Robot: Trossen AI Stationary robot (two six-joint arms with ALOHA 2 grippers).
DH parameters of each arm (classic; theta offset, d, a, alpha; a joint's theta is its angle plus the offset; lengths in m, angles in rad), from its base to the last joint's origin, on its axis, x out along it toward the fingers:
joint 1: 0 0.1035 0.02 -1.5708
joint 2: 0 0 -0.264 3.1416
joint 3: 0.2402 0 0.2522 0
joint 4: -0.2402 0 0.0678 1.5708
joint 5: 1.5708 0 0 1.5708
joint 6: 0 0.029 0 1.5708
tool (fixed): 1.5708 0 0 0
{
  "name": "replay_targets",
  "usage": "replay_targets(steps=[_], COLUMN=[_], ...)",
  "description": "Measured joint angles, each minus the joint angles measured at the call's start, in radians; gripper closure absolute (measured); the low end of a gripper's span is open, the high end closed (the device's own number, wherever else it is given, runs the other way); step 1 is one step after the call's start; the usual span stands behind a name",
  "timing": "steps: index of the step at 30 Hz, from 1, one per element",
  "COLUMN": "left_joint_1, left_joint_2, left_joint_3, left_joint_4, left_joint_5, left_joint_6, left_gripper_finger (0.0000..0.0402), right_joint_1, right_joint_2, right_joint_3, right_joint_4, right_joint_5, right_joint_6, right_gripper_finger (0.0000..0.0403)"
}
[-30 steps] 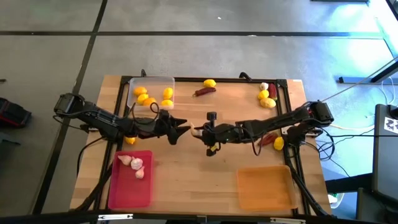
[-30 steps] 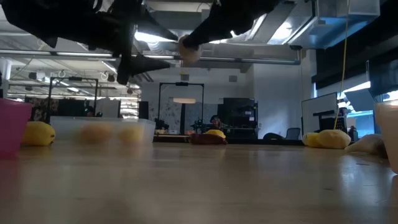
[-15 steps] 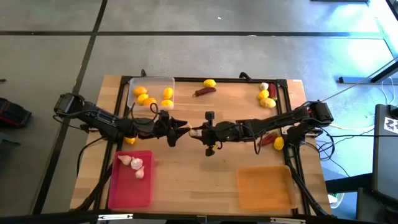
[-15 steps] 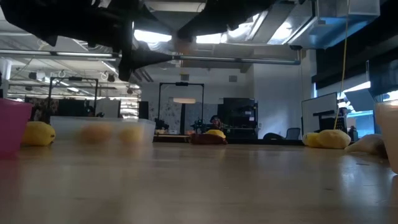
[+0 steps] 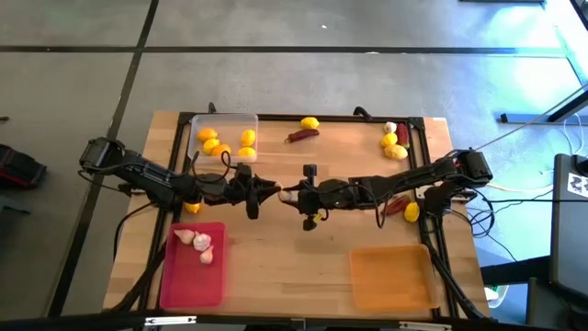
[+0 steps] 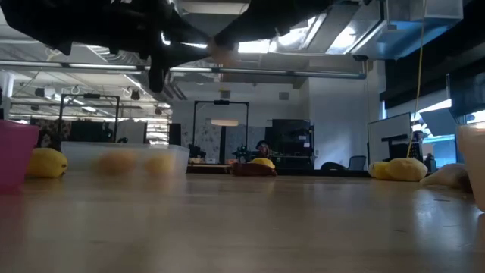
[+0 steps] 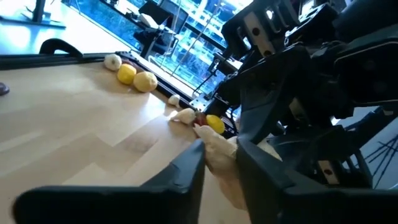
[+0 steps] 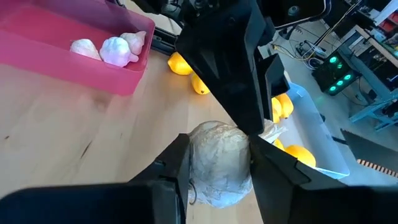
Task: Sort produce into baskets
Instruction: Put the white garlic into the bottom left red bin
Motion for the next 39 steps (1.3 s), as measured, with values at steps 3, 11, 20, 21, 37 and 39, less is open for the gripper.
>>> replay_targets(steps=[3, 11, 20, 21, 37, 39], left_joint_1=[0.000, -0.005, -0.018, -0.026, -0.284, -0.321], left_joint_2=[0.000, 0.003, 0.002, 0.002, 0.001, 0.001], left_joint_3=[0.000, 0.000, 0.000, 0.000, 0.171, 0.228], left_joint_4=[0.001, -0.004, -0.005, 0.000, -0.329, -0.475], left_joint_5=[0.000, -0.005, -0.005, -0.005, 0.003, -0.020], left_joint_6=[0.008, 0.025, 0.078, 0.090, 0.226, 0.213], left_gripper_finger=[0.0357, 0.0394, 0.0386, 0.0386, 0.0385, 0.0385], right_joint_1=[0.000, 0.003, 0.040, 0.046, 0.047, 0.047], right_joint_2=[0.000, -0.007, -0.109, -0.121, -0.132, -0.132], right_joint_3=[0.000, 0.004, 0.003, 0.003, 0.001, 0.001], right_joint_4=[0.001, 0.004, -0.189, -0.230, -0.537, -0.536], right_joint_5=[-0.001, -0.008, 0.071, 0.070, 0.023, 0.023], right_joint_6=[0.034, 0.073, 0.112, 0.127, 0.351, 0.351], right_gripper_finger=[0.0260, 0.0178, 0.0153, 0.0153, 0.0152, 0.0152])
